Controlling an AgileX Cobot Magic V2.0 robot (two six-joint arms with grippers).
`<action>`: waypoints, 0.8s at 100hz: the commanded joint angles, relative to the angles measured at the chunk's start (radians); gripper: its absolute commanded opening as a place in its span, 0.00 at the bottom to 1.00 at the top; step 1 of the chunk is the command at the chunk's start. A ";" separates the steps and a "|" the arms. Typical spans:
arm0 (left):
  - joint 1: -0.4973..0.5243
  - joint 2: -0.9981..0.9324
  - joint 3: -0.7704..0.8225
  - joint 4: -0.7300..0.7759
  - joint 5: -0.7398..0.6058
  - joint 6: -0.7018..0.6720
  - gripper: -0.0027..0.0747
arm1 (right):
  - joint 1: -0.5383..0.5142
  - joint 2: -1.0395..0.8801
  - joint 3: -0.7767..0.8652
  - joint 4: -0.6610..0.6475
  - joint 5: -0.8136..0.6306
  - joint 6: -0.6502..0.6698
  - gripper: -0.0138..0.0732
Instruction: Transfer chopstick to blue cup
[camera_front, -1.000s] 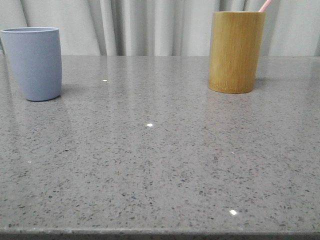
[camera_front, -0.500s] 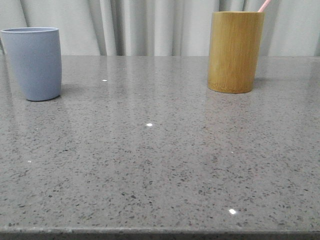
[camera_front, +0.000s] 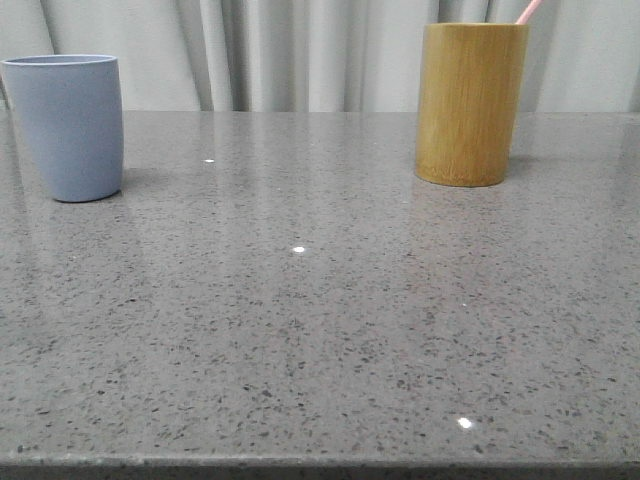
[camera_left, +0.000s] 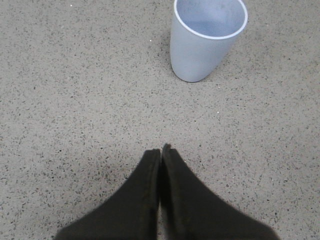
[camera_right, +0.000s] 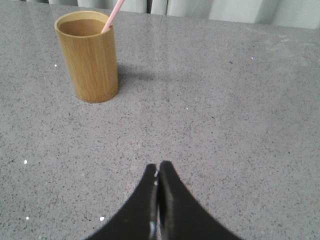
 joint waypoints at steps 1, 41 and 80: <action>0.003 0.000 -0.036 -0.019 -0.065 -0.005 0.02 | -0.003 0.018 -0.033 -0.014 -0.047 -0.006 0.13; 0.003 0.000 -0.036 -0.051 -0.081 0.026 0.97 | -0.003 0.018 -0.033 -0.014 -0.047 -0.006 0.83; 0.003 0.076 -0.084 -0.074 -0.164 0.073 0.84 | -0.003 0.018 -0.033 -0.014 -0.109 -0.006 0.83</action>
